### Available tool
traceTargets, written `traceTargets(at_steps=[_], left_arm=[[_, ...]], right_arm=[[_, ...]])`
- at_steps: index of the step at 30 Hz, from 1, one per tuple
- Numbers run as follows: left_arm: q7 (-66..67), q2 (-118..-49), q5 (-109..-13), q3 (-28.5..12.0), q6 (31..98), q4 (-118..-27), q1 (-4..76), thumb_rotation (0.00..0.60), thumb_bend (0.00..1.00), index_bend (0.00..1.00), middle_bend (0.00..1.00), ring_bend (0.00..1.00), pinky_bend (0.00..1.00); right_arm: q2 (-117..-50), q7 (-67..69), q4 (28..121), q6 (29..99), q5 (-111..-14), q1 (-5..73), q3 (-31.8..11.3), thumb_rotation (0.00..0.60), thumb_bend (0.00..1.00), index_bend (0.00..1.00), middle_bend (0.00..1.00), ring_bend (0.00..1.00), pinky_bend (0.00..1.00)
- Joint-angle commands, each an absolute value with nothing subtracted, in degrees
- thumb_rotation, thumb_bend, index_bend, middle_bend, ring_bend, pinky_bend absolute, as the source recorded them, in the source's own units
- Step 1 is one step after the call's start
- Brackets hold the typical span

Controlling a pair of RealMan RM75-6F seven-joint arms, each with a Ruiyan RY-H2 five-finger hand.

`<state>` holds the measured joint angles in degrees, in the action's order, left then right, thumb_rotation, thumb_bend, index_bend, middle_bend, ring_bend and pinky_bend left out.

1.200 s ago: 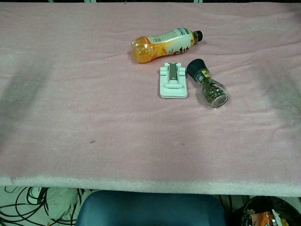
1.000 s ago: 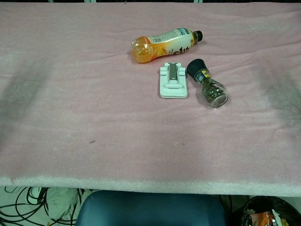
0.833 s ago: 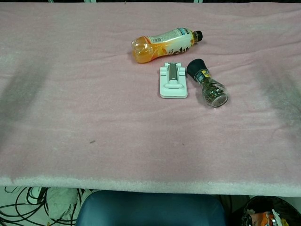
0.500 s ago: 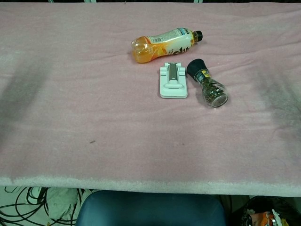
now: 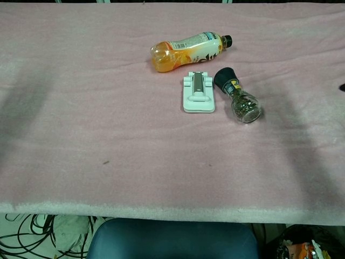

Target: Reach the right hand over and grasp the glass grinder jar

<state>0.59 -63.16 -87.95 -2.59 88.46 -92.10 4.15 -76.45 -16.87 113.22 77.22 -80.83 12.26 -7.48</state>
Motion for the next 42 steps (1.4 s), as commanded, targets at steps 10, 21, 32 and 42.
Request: traceTargets(at_steps=[10,21,32,42], left_arm=[[-1.3,-62.3,-86.4,-2.8,86.7,-93.1,4.6,0.6,0.0,0.0,0.0,0.0,0.0],[-3.1,-61.3,-85.0,-3.1,85.3,-93.9,4.8,0.6,0.0,0.0,0.0,0.0,0.0],[-3.0,-61.2,-84.4,-3.1,84.8,-94.2,4.9,0.6,0.0,0.0,0.0,0.0,0.0],[-2.9,-61.0,-84.3,-3.1,84.7,-94.5,4.9,0.6,0.0,0.0,0.0,0.0,0.0]], right_arm=[[-97.4,-30.1,106.9,72.7,-66.6,23.4,-14.4,0.6,0.05,0.0,0.05,0.03,0.23],[-107.2,-33.5,92.3,72.1,-63.3,28.5,-16.2,0.6,0.04,0.0,0.0,0.0,0.22],[-110.1,-34.6,84.9,71.0,-59.9,30.4,-16.3,0.6,0.04,0.0,0.0,0.0,0.21],[-110.5,-37.8,83.1,70.8,-54.7,30.9,-17.2,0.6,0.12,0.07,0.16,0.1,0.21]])
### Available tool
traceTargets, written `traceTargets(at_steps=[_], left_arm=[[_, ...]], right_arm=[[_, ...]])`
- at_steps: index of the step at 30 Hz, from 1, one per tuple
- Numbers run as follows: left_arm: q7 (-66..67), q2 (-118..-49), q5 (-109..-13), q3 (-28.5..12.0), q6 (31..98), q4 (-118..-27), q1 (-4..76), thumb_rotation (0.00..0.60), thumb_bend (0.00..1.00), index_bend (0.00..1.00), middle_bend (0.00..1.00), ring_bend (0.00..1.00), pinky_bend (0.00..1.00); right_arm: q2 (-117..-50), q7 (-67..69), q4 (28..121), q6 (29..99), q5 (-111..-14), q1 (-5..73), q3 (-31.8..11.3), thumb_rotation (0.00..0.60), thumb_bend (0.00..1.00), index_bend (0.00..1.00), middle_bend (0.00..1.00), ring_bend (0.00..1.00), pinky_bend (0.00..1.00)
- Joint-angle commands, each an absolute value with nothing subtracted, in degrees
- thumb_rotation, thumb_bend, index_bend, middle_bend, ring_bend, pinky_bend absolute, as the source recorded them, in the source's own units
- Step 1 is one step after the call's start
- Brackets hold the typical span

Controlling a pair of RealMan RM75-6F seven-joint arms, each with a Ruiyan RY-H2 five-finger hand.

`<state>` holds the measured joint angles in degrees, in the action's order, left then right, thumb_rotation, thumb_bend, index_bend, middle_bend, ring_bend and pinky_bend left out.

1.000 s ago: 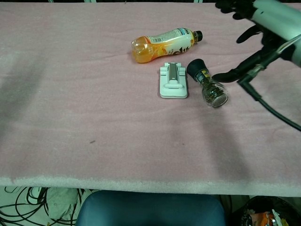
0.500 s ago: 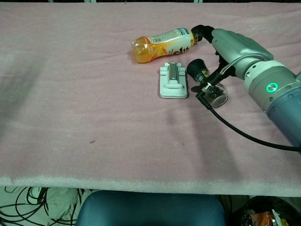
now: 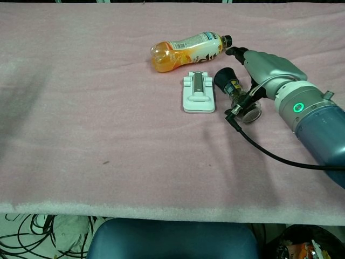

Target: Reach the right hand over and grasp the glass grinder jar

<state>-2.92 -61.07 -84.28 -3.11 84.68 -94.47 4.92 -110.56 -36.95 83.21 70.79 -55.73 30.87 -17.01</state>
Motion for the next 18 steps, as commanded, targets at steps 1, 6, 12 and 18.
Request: traceTargets(at_steps=[1,6,12,18], left_arm=[[-2.9,-61.0,-84.3,-3.1,84.7,-94.5,4.9,0.6,0.0,0.0,0.0,0.0,0.0],[-3.2,-60.9,-84.3,-3.1,84.6,-94.6,4.9,0.6,0.0,0.0,0.0,0.0,0.0],[-3.3,-60.9,-84.4,-3.0,84.7,-94.7,4.9,0.6,0.0,0.0,0.0,0.0,0.0],[-3.0,-61.0,-84.6,-3.0,84.9,-94.6,4.9,0.6,0.0,0.0,0.0,0.0,0.0]], right_arm=[[-110.5,-38.2,83.0,70.9,-54.2,30.9,-17.1,0.6,0.16,0.12,0.2,0.14,0.22],[-109.9,-38.6,83.3,70.7,-52.5,30.6,-16.6,0.6,0.35,0.37,0.44,0.38,0.47],[-109.0,-34.6,84.1,71.3,-56.0,30.1,-15.5,0.6,0.51,0.58,0.65,0.63,0.69],[-106.7,-29.3,88.3,73.9,-62.3,29.8,-16.1,0.6,0.54,0.64,0.69,0.67,0.74]])
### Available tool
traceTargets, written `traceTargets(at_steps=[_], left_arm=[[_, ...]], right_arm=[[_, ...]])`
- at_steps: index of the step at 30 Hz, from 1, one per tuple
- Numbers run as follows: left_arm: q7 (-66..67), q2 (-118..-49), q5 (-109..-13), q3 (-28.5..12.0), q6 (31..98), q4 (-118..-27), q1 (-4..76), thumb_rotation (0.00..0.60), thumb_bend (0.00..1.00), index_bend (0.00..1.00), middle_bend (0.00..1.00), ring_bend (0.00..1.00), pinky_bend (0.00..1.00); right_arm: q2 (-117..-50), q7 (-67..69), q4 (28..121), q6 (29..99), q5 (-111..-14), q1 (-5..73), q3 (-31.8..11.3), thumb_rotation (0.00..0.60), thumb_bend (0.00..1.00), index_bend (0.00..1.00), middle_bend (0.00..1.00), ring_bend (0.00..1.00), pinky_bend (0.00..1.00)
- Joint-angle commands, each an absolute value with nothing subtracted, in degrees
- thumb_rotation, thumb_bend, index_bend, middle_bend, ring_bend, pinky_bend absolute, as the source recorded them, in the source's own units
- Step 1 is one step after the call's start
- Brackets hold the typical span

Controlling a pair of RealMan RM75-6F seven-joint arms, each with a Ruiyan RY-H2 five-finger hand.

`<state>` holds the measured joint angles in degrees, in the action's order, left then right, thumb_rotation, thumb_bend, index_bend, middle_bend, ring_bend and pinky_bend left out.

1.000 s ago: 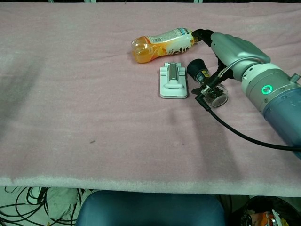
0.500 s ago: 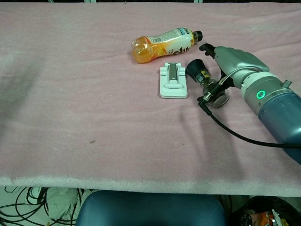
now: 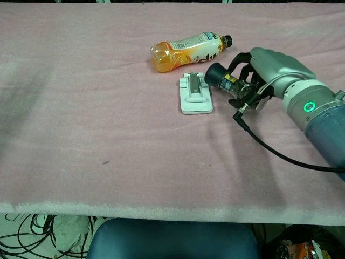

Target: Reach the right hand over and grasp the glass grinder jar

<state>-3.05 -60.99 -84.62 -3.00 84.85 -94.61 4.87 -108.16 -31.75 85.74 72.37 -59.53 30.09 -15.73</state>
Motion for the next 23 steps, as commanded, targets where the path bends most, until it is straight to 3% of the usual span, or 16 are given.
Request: traceTargets(at_steps=[1,7,12,17,23], left_arm=[[-3.0,-61.0,-84.7,-3.0,84.9,-94.6,4.9,0.6,0.0,0.0,0.0,0.0,0.0],[-3.0,-61.3,-84.9,-3.1,85.4,-94.4,4.8,0.6,0.0,0.0,0.0,0.0,0.0],[-2.2,-61.5,-85.1,-3.0,85.8,-94.3,4.6,0.6,0.0,0.0,0.0,0.0,0.0],[-1.6,-61.8,-86.0,-2.9,86.9,-94.0,4.3,0.6,0.0,0.0,0.0,0.0,0.0],[-1.5,-62.0,-87.0,-2.7,87.7,-93.6,4.1,0.6,0.0,0.0,0.0,0.0,0.0]], right_arm=[[-106.1,-28.6,89.5,74.4,-63.1,29.7,-16.3,0.6,0.55,0.64,0.69,0.67,0.74],[-99.2,-25.0,100.9,77.4,-67.1,26.9,-16.0,0.6,0.55,0.64,0.69,0.67,0.74],[-87.8,-18.3,112.6,81.0,-74.0,19.8,-9.0,0.6,0.55,0.64,0.69,0.67,0.74],[-81.4,-13.0,114.7,83.2,-80.9,15.4,-2.6,0.6,0.55,0.64,0.68,0.66,0.74],[-78.0,-10.6,115.2,83.7,-84.2,13.9,-1.0,0.6,0.55,0.64,0.68,0.66,0.74]])
